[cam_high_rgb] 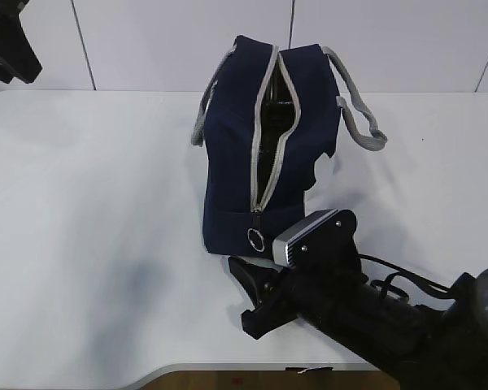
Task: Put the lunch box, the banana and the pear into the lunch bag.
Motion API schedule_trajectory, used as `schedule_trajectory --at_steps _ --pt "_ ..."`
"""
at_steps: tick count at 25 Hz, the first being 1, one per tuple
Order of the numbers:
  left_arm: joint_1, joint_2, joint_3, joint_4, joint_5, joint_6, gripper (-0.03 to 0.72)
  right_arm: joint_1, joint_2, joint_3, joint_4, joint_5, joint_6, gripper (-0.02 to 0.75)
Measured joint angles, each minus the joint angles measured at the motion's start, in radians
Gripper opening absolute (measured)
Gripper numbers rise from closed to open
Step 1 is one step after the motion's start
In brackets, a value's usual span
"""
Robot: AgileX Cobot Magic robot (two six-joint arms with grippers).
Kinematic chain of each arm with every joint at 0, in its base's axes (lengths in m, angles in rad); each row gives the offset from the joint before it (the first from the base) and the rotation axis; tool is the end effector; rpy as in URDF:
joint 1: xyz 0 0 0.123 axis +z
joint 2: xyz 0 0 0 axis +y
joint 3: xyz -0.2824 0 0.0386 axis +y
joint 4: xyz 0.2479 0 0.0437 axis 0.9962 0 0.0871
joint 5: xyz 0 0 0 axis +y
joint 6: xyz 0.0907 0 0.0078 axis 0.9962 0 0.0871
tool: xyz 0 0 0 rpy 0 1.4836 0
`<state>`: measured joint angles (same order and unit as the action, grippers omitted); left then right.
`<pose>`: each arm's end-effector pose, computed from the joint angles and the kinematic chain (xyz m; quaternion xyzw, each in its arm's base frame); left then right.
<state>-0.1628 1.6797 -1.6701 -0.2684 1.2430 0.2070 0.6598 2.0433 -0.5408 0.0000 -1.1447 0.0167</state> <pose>0.3445 -0.0798 0.3602 0.1621 0.9572 -0.1283 0.2024 0.2458 0.1907 0.0881 -0.2516 0.7552 0.2008 0.5710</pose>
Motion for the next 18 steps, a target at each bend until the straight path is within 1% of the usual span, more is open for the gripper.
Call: schedule_trajectory --at_steps 18 --pt "0.0 0.0 0.0 0.0 0.0 0.0 0.255 0.0 0.015 -0.007 0.042 0.0 0.002 0.418"
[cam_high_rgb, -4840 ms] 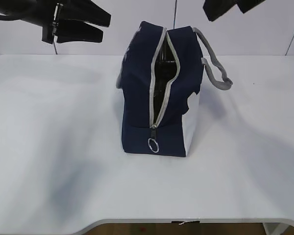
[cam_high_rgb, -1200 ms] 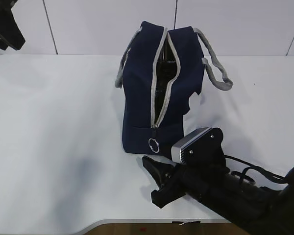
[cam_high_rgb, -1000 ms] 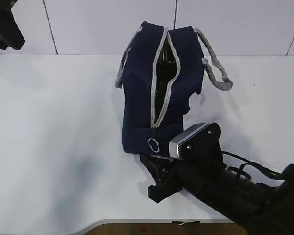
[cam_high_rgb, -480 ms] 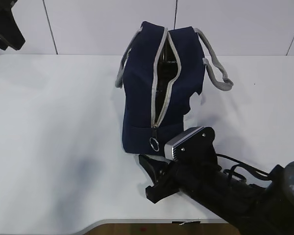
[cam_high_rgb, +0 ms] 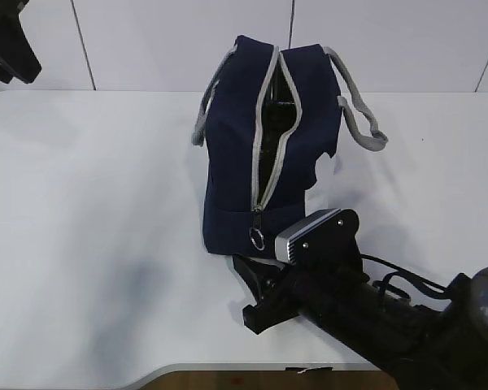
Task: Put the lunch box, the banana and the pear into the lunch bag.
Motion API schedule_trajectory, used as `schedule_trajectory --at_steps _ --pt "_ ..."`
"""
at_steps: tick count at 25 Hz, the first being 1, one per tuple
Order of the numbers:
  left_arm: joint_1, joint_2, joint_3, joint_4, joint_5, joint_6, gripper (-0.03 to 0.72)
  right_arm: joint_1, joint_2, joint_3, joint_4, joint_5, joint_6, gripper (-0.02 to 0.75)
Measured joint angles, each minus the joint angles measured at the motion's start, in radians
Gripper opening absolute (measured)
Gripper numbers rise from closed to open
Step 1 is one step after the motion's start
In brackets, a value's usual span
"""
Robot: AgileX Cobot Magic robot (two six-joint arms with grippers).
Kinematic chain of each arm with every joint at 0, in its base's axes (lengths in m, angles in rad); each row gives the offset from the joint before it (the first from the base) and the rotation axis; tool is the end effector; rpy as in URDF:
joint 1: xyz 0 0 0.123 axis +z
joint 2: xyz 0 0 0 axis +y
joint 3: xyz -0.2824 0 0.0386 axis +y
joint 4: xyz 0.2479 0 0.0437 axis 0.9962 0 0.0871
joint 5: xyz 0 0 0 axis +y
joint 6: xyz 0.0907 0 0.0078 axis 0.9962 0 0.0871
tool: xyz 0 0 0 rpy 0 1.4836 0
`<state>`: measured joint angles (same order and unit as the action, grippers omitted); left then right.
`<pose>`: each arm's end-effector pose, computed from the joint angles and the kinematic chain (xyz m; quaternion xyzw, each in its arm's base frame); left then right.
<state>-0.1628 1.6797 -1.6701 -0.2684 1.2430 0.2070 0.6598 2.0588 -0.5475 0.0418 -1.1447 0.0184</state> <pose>0.3445 -0.0798 0.3602 0.1621 0.9572 -0.1283 0.2024 0.2488 0.1887 0.0842 -0.2343 0.7636 0.1907 0.5707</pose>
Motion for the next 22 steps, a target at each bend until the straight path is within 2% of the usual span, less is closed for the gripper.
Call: schedule_trajectory --at_steps 19,22 --pt "0.0 0.0 0.0 0.008 0.0 0.0 0.252 0.0 0.0 -0.022 0.002 0.0 0.0 0.417" --pt "0.0 0.0 0.0 0.008 0.0 0.0 0.249 0.0 0.0 -0.024 0.002 0.0 0.0 0.384"
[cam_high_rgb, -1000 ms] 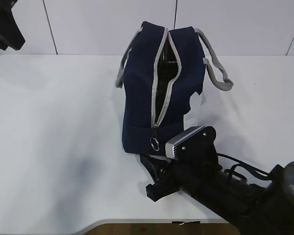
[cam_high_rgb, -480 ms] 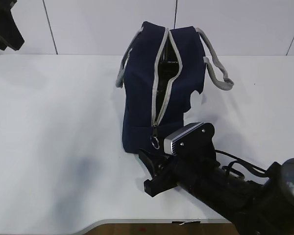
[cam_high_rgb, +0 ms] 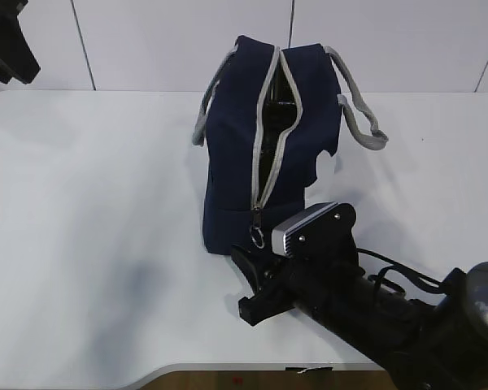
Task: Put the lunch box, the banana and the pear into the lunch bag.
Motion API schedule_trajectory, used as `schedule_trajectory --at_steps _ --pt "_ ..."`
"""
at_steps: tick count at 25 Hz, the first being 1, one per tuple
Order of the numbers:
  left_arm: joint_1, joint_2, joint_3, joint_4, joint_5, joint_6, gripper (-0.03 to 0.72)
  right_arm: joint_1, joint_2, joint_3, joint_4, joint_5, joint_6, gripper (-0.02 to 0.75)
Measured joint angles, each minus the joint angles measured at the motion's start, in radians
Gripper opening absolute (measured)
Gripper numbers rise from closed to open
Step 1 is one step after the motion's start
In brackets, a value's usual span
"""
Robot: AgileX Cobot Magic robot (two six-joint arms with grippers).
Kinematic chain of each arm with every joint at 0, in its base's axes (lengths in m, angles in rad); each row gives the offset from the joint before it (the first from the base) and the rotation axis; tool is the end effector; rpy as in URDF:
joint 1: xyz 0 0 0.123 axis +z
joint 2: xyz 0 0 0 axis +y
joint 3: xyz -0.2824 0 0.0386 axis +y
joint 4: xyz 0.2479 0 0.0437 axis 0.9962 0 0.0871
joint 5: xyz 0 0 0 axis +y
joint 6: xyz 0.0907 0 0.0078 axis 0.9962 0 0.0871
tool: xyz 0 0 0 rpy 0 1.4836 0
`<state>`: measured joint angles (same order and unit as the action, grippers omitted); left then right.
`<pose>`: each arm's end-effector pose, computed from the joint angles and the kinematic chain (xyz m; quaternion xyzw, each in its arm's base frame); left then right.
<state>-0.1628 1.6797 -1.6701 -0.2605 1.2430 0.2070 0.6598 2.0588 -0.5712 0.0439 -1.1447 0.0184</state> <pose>0.3447 -0.0791 0.3600 0.1626 0.9577 -0.1244 0.2024 0.2540 0.1924 0.0878 -0.2310 0.7571 0.1936 0.5797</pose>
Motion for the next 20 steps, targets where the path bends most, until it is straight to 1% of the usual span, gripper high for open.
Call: schedule_trajectory --at_steps 5,10,15,20 --pt "0.0 0.0 0.0 0.0 0.0 0.0 0.243 0.0 0.0 0.0 0.0 0.0 0.0 0.312" --pt "0.0 0.0 0.0 0.0 0.0 0.0 0.241 0.0 0.0 0.0 0.008 0.0 0.005 0.293" --pt "0.0 0.0 0.0 0.002 0.0 0.0 0.239 0.0 0.0 0.0 0.027 0.0 0.028 0.246" --pt "0.0 0.0 0.0 0.01 0.0 0.0 0.239 0.0 0.0 0.0 0.034 0.0 0.051 0.238"
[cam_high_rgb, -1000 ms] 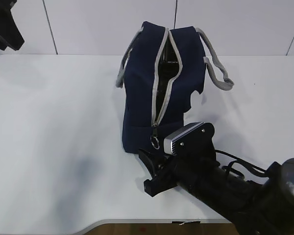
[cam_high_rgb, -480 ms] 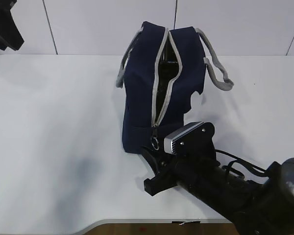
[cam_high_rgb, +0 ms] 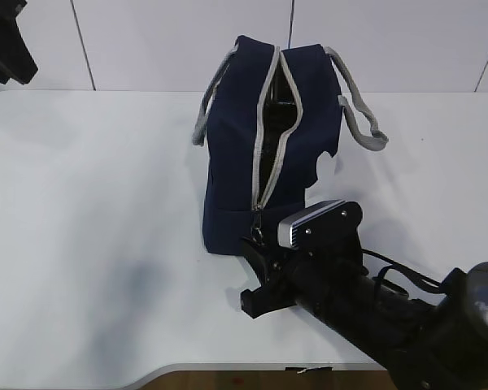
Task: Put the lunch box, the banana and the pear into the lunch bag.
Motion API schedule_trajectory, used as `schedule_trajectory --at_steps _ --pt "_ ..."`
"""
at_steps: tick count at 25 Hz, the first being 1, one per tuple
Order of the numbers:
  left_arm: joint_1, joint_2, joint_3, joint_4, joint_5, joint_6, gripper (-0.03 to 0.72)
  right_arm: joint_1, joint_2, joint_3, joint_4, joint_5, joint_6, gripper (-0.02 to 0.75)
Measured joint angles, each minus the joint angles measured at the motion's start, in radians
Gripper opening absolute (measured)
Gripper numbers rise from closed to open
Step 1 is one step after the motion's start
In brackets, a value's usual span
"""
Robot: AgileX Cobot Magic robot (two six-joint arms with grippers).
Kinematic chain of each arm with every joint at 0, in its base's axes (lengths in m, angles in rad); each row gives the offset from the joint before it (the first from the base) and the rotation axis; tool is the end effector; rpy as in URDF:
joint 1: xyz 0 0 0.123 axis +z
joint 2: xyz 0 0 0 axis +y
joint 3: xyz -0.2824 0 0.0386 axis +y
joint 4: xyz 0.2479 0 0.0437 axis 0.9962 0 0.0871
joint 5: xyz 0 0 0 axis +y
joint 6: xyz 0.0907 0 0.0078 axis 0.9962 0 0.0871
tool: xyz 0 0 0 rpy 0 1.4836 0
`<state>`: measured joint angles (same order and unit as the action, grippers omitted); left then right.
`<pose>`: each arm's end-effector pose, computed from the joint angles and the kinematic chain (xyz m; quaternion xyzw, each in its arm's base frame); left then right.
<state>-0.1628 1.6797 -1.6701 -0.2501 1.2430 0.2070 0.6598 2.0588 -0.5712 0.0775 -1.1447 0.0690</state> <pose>0.3448 -0.0783 0.3598 0.1634 0.9582 -0.1193 0.2024 0.2555 0.1901 0.0877 -0.1975 0.7666 0.2007 0.5771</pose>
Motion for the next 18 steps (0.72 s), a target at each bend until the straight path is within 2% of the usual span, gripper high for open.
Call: schedule_trajectory --at_steps 9,18 --pt "0.0 0.0 0.0 0.002 0.0 0.0 0.239 0.0 0.0 0.0 0.0 0.0 0.013 0.233" --pt "0.0 0.0 0.0 0.002 0.0 0.0 0.239 0.0 -0.023 0.0 0.002 0.0 0.013 0.191"
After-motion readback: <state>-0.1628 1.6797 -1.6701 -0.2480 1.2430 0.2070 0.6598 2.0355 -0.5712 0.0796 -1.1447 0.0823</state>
